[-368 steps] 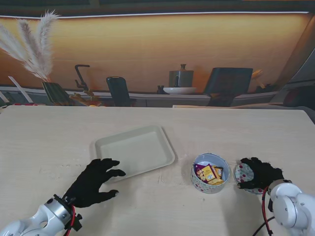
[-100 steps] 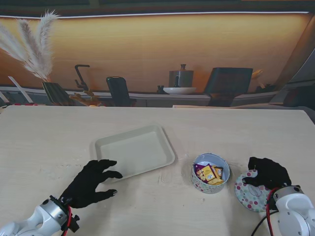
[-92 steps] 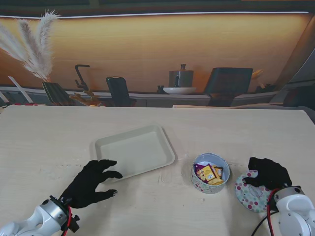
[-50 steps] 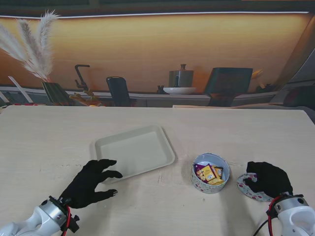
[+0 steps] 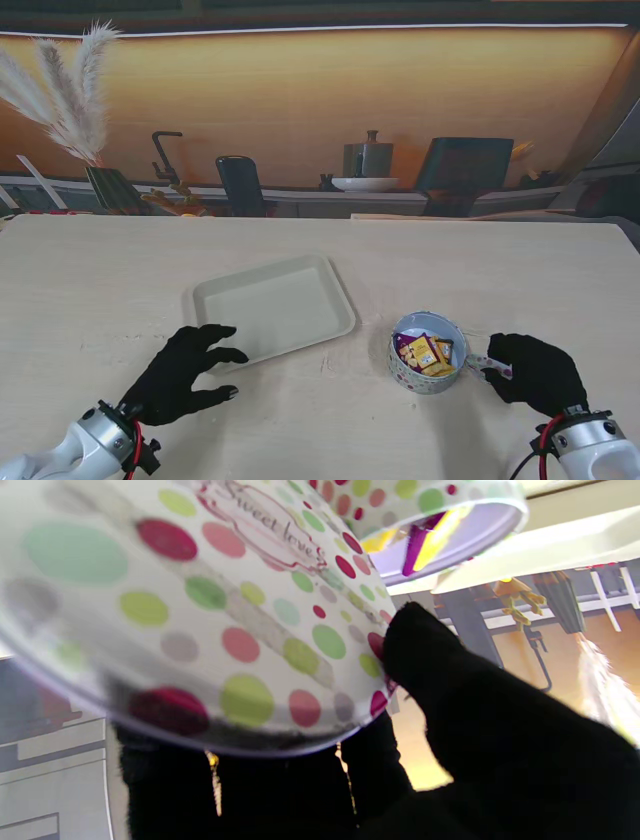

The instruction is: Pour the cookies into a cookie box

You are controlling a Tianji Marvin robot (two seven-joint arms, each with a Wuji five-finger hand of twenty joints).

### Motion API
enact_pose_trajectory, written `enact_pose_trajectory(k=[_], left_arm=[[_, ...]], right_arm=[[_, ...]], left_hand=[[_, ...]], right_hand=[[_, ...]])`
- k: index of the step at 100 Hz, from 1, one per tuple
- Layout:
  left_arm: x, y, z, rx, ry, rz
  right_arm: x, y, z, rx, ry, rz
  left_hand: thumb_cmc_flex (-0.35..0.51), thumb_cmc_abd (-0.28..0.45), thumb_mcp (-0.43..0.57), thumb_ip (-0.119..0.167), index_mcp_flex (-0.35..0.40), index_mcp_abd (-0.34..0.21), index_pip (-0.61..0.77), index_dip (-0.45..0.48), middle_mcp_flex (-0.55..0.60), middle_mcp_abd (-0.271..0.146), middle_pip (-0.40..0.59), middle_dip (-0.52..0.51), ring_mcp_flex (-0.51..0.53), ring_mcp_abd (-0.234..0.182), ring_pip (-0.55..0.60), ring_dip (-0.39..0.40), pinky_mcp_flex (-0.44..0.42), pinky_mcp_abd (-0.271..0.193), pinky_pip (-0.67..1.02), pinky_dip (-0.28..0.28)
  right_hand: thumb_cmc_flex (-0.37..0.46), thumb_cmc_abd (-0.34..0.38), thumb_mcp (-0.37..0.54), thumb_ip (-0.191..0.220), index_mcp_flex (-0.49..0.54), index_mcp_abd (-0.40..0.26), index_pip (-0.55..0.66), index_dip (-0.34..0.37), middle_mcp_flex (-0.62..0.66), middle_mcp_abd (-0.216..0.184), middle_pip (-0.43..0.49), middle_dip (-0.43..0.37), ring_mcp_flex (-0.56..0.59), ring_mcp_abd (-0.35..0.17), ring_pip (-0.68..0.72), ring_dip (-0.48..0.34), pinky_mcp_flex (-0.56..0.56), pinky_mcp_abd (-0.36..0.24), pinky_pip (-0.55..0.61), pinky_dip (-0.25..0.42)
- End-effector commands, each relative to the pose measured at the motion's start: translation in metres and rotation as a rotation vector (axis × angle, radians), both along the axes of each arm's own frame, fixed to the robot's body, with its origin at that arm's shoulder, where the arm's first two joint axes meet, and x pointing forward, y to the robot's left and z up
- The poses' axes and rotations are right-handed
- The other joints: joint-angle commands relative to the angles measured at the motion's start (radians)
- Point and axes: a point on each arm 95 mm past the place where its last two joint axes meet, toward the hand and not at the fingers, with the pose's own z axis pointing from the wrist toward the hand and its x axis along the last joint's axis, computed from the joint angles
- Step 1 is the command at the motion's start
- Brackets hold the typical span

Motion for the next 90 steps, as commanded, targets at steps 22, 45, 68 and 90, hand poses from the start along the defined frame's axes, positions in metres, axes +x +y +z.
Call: enact_pose_trajectory(k=[22, 45, 68, 90], left_arm=[[-0.004, -0.002, -0.001, -0.009, 0.010, -0.011], [-0.005, -0.002, 0.000, -0.014, 0.003, -0.011], [-0.005, -0.002, 0.000, -0.014, 0.003, -0.010], [-0.005, -0.002, 0.001, -0.011, 0.000, -0.010]], right_arm=[[-0.012, 0.026, 0.019, 0.029, -0.013, 0.090], [-0.016, 0.037, 0.028, 0.020, -0.027, 0.137], [-0.022, 0.050, 0.038, 0.040, -0.057, 0.178], [-0.028, 0.062, 0.045, 0.070, -0.072, 0.211]], left_hand=[[0.015, 0.071, -0.038, -0.028, 0.027, -0.009, -0.010, 0.000, 0.015, 0.011, -0.009, -0.008, 0.020, 0.010, 0.007, 0.025, -0.018, 0.008, 0.014, 0.046], [0.018, 0.074, -0.046, -0.027, 0.032, -0.009, -0.011, 0.000, 0.018, 0.013, -0.009, -0.009, 0.020, 0.013, 0.007, 0.025, -0.019, 0.009, 0.012, 0.055], [0.020, 0.076, -0.050, -0.026, 0.032, -0.008, -0.012, 0.002, 0.018, 0.013, -0.009, -0.009, 0.020, 0.012, 0.007, 0.024, -0.018, 0.007, 0.007, 0.058], [0.022, 0.076, -0.053, -0.026, 0.034, -0.008, -0.013, 0.004, 0.017, 0.014, -0.010, -0.009, 0.019, 0.013, 0.007, 0.024, -0.017, 0.006, 0.004, 0.060]], right_hand=[[0.042, 0.036, 0.020, 0.025, 0.003, 0.002, 0.013, 0.036, -0.009, 0.013, 0.018, -0.002, 0.023, 0.029, 0.015, -0.009, 0.010, -0.015, 0.035, 0.001], [0.039, 0.052, 0.012, 0.027, -0.011, 0.001, 0.014, 0.062, -0.016, 0.015, 0.029, 0.010, 0.029, 0.019, 0.030, -0.004, 0.024, -0.029, 0.043, 0.003], [0.038, 0.058, 0.009, 0.027, -0.016, 0.001, 0.012, 0.073, -0.019, 0.017, 0.035, 0.017, 0.028, 0.016, 0.036, -0.001, 0.026, -0.031, 0.044, 0.004], [0.036, 0.067, 0.005, 0.026, -0.020, 0.001, 0.010, 0.077, -0.021, 0.017, 0.037, 0.021, 0.028, 0.016, 0.037, -0.001, 0.026, -0.032, 0.044, 0.004]])
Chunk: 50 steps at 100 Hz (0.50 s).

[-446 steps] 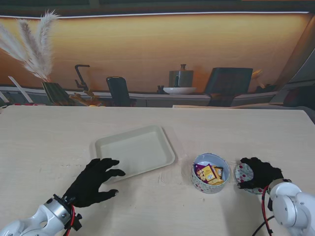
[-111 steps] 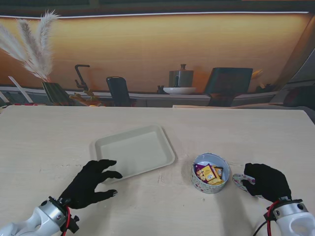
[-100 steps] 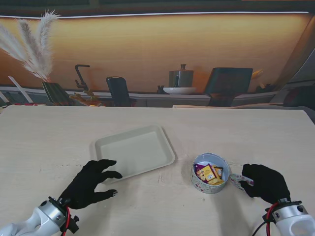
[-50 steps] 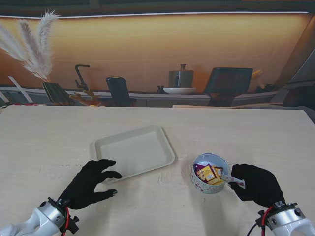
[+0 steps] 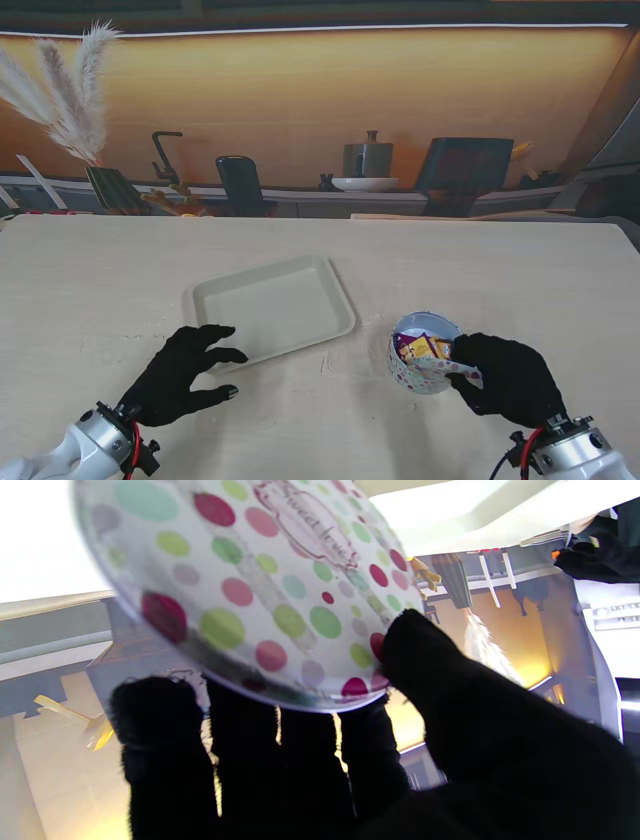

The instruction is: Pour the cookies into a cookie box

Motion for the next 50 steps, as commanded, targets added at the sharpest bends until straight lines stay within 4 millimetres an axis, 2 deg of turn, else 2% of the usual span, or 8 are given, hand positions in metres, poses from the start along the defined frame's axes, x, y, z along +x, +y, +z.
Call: enact_pose_trajectory(k=[1, 25, 50], left_arm=[[-0.004, -0.003, 0.000, 0.001, 0.009, -0.011], [-0.004, -0.002, 0.000, 0.000, 0.005, -0.010], [-0.004, -0.002, 0.000, -0.002, 0.007, -0.009]], right_arm=[[-0.003, 0.008, 0.003, 0.014, 0.008, 0.024], [0.000, 0.018, 0.004, 0.031, 0.018, 0.052], [0.015, 0.026, -0.004, 0.107, 0.090, 0.063]], left_hand=[[0.021, 0.053, -0.016, -0.026, 0.033, -0.008, -0.013, 0.004, 0.017, 0.004, -0.009, -0.009, 0.008, 0.002, 0.003, 0.024, -0.013, 0.005, -0.007, 0.024], [0.020, 0.056, -0.019, -0.026, 0.035, -0.007, -0.015, 0.006, 0.019, 0.005, -0.009, -0.010, 0.008, 0.003, 0.002, 0.023, -0.012, 0.006, -0.010, 0.024], [0.021, 0.057, -0.021, -0.027, 0.036, -0.008, -0.017, 0.008, 0.019, 0.005, -0.010, -0.010, 0.008, 0.003, 0.002, 0.023, -0.012, 0.005, -0.011, 0.025]], right_hand=[[0.037, 0.032, 0.006, 0.027, -0.008, 0.000, 0.011, 0.017, -0.021, 0.011, 0.021, 0.008, 0.026, 0.016, 0.021, -0.001, 0.007, -0.010, 0.033, 0.004], [0.035, 0.036, 0.001, 0.027, -0.011, -0.004, 0.011, 0.024, -0.020, 0.007, 0.022, 0.011, 0.027, 0.009, 0.023, 0.000, 0.008, -0.015, 0.031, 0.004], [0.037, 0.040, -0.002, 0.027, -0.013, 0.002, 0.010, 0.026, -0.024, 0.012, 0.023, 0.014, 0.023, 0.014, 0.022, 0.000, 0.002, -0.008, 0.028, 0.004]])
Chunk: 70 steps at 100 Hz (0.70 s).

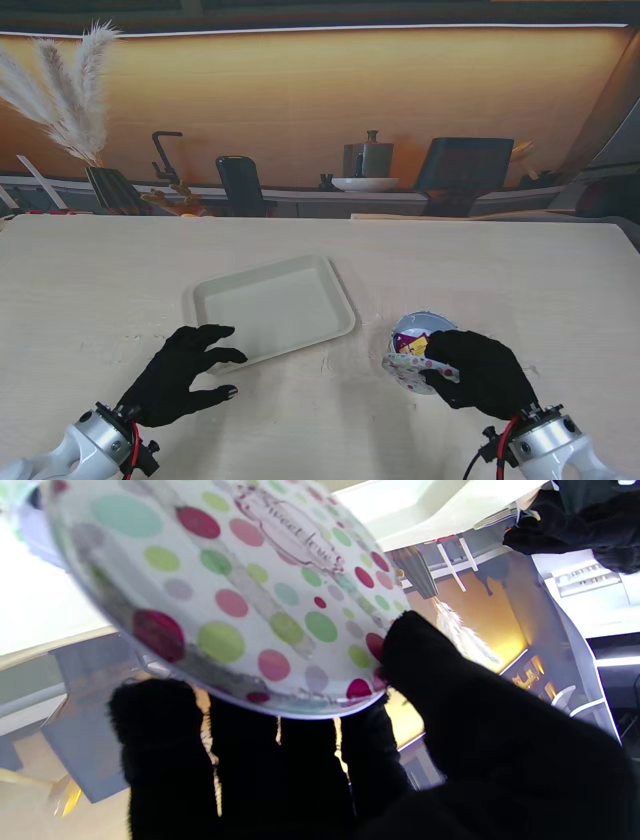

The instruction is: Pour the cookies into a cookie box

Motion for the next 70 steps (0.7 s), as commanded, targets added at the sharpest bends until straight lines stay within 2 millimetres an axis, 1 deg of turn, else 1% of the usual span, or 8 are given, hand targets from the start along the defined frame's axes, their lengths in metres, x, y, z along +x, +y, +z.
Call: enact_pose_trajectory(k=[1, 16, 30, 36, 41, 49, 59, 70], left_arm=[[-0.003, -0.003, 0.000, -0.001, 0.011, -0.010], [-0.004, -0.003, 0.000, 0.001, 0.016, -0.012], [-0.004, -0.003, 0.000, 0.000, 0.017, -0.011], [-0.004, -0.003, 0.000, 0.000, 0.018, -0.010], [-0.004, -0.003, 0.000, -0.001, 0.020, -0.010], [-0.004, -0.004, 0.000, 0.000, 0.023, -0.011], [-0.003, -0.004, 0.000, 0.001, 0.026, -0.010], [-0.003, -0.004, 0.000, 0.000, 0.028, -0.007]], right_arm=[[0.003, 0.002, -0.003, -0.037, 0.003, 0.005], [0.014, 0.005, -0.007, -0.005, 0.031, -0.001], [0.025, 0.003, -0.012, 0.005, 0.055, -0.029], [0.031, 0.001, -0.015, 0.013, 0.069, -0.049], [0.036, -0.001, -0.017, 0.018, 0.083, -0.065], [0.046, -0.005, -0.022, 0.026, 0.102, -0.096], [0.059, -0.011, -0.028, 0.041, 0.118, -0.141], [0.071, -0.015, -0.035, 0.078, 0.136, -0.202]], left_hand=[[0.020, 0.057, -0.020, -0.027, 0.035, -0.007, -0.017, 0.008, 0.019, 0.004, -0.010, -0.010, 0.008, 0.002, 0.002, 0.023, -0.012, 0.005, -0.012, 0.025], [0.019, 0.061, -0.022, -0.028, 0.033, -0.008, -0.019, 0.009, 0.017, 0.004, -0.011, -0.010, 0.006, 0.001, 0.002, 0.022, -0.012, 0.005, -0.012, 0.025], [0.020, 0.061, -0.023, -0.028, 0.036, -0.008, -0.019, 0.010, 0.019, 0.006, -0.010, -0.010, 0.008, 0.004, 0.002, 0.022, -0.011, 0.005, -0.013, 0.025], [0.019, 0.063, -0.024, -0.028, 0.035, -0.007, -0.020, 0.010, 0.018, 0.004, -0.011, -0.011, 0.007, 0.003, 0.002, 0.022, -0.011, 0.006, -0.012, 0.026], [0.020, 0.062, -0.024, -0.028, 0.036, -0.008, -0.020, 0.011, 0.017, 0.005, -0.011, -0.011, 0.006, 0.003, 0.002, 0.022, -0.012, 0.005, -0.012, 0.026], [0.019, 0.064, -0.025, -0.029, 0.035, -0.009, -0.021, 0.011, 0.016, 0.006, -0.012, -0.011, 0.006, 0.003, 0.001, 0.022, -0.012, 0.006, -0.013, 0.026], [0.020, 0.065, -0.026, -0.029, 0.036, -0.008, -0.020, 0.013, 0.017, 0.004, -0.011, -0.011, 0.006, 0.002, 0.001, 0.021, -0.011, 0.005, -0.014, 0.026], [0.020, 0.064, -0.026, -0.029, 0.037, -0.008, -0.021, 0.014, 0.018, 0.005, -0.012, -0.011, 0.005, 0.002, 0.001, 0.021, -0.011, 0.005, -0.014, 0.025]], right_hand=[[0.037, 0.030, 0.002, 0.027, -0.016, 0.001, 0.011, 0.023, -0.025, 0.010, 0.023, 0.009, 0.023, 0.013, 0.014, 0.000, 0.002, -0.008, 0.016, 0.003], [0.036, 0.030, 0.001, 0.028, -0.018, 0.003, 0.012, 0.025, -0.025, 0.011, 0.024, 0.010, 0.021, 0.017, 0.013, 0.000, -0.003, -0.005, 0.013, 0.003], [0.034, 0.035, 0.002, 0.028, -0.020, 0.002, 0.013, 0.026, -0.028, 0.008, 0.023, 0.008, 0.012, 0.019, 0.008, -0.002, -0.016, 0.000, 0.006, 0.002], [0.033, 0.033, 0.004, 0.027, -0.020, 0.004, 0.014, 0.025, -0.033, 0.011, 0.003, -0.012, -0.004, 0.034, -0.046, -0.028, -0.052, 0.031, -0.061, -0.029], [0.032, 0.034, 0.006, 0.026, -0.021, 0.006, 0.014, 0.025, -0.035, 0.012, -0.009, -0.029, -0.014, 0.042, -0.080, -0.046, -0.075, 0.044, -0.098, -0.058], [0.031, 0.031, 0.009, 0.026, -0.019, 0.010, 0.016, 0.024, -0.037, 0.016, -0.020, -0.051, -0.015, 0.049, -0.113, -0.067, -0.086, 0.053, -0.114, -0.090], [0.031, 0.031, 0.013, 0.026, -0.022, 0.019, 0.019, 0.026, -0.050, 0.022, -0.029, -0.065, -0.029, 0.057, -0.133, -0.082, -0.102, 0.058, -0.118, -0.108], [0.034, 0.028, 0.020, 0.025, -0.021, 0.035, 0.022, 0.028, -0.080, 0.035, -0.060, -0.080, -0.070, 0.071, -0.180, -0.109, -0.146, 0.071, -0.142, -0.138]])
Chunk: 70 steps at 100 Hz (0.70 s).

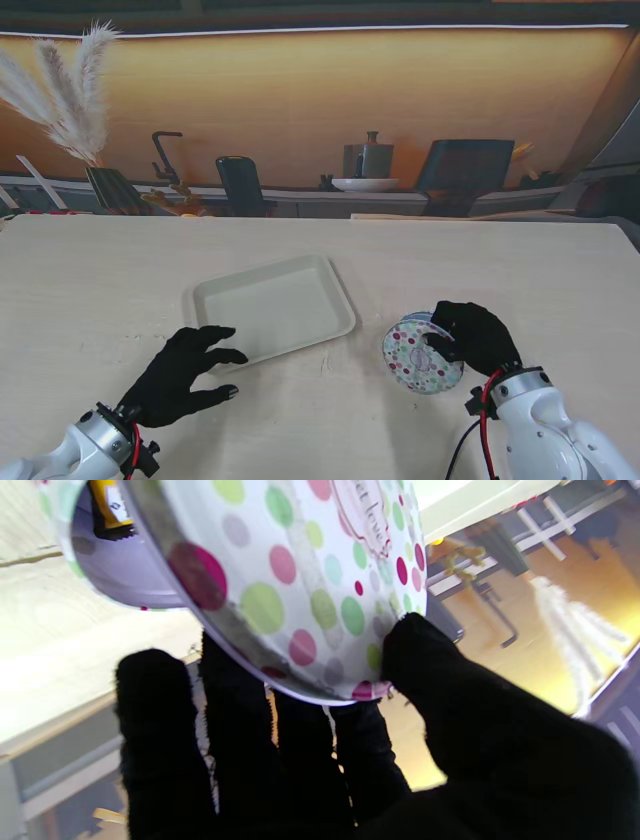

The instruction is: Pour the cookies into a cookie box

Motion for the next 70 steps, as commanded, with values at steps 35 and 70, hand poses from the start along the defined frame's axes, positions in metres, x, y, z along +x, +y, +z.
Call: enact_pose_trajectory(k=[35, 70], left_arm=[[-0.002, -0.004, -0.001, 0.001, 0.024, -0.005], [-0.001, -0.006, -0.001, 0.000, 0.033, -0.009]], right_arm=[[0.030, -0.019, -0.026, 0.019, 0.043, -0.159], [0.038, -0.030, -0.043, 0.025, 0.057, -0.245]], left_hand=[[0.021, 0.051, -0.027, -0.029, 0.035, -0.008, -0.017, 0.017, 0.017, 0.006, -0.012, -0.011, 0.008, 0.002, 0.002, 0.022, -0.011, 0.004, -0.015, 0.024], [0.022, 0.051, -0.027, -0.030, 0.034, -0.013, -0.015, 0.023, 0.016, 0.005, -0.012, -0.011, 0.007, 0.004, 0.002, 0.022, -0.011, 0.003, -0.013, 0.027]], right_hand=[[0.037, 0.002, 0.046, 0.019, -0.003, 0.008, 0.043, 0.018, -0.124, 0.005, -0.078, 0.006, -0.144, 0.051, -0.106, -0.040, -0.091, 0.066, -0.035, -0.087], [0.038, 0.020, 0.039, 0.022, -0.022, 0.009, 0.050, 0.028, -0.147, 0.006, -0.065, 0.020, -0.163, 0.057, -0.064, -0.012, -0.100, 0.078, -0.006, -0.093]])
